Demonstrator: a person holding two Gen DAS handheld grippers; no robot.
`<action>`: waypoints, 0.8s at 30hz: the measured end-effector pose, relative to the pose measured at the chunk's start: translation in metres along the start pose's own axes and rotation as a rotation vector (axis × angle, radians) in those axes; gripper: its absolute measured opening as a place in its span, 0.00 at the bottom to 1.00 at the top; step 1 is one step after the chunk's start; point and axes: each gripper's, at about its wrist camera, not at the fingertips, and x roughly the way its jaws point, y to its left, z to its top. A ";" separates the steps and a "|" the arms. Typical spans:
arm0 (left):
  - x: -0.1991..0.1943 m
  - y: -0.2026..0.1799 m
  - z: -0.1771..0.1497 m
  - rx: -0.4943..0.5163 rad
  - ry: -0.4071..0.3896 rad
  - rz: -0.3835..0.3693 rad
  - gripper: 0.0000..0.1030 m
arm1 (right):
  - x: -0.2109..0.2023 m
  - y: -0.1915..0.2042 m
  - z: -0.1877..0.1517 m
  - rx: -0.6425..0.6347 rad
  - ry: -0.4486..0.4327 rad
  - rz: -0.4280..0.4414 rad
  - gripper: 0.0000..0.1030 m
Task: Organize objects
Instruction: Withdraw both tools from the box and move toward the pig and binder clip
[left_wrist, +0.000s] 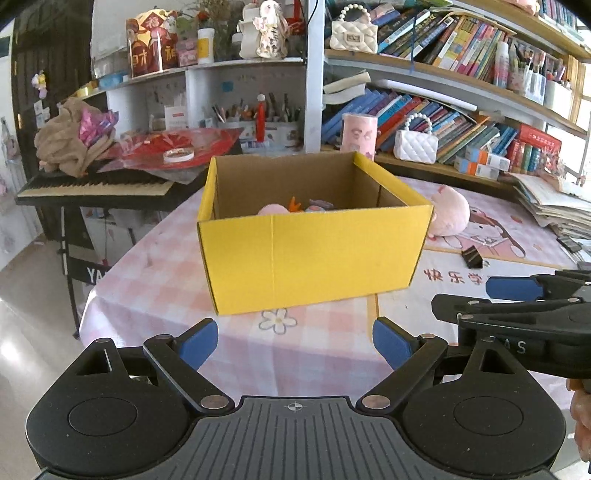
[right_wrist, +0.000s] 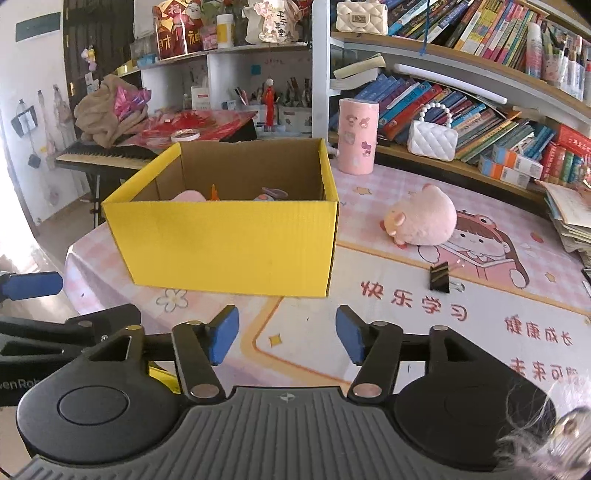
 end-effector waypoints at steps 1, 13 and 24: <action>-0.001 0.000 -0.002 0.001 0.003 -0.005 0.90 | -0.003 0.001 -0.002 0.001 0.000 -0.005 0.58; -0.011 -0.020 -0.012 0.059 0.015 -0.099 0.90 | -0.034 -0.009 -0.028 0.064 0.005 -0.116 0.67; -0.009 -0.048 -0.015 0.146 0.020 -0.193 0.90 | -0.054 -0.035 -0.046 0.159 0.007 -0.223 0.71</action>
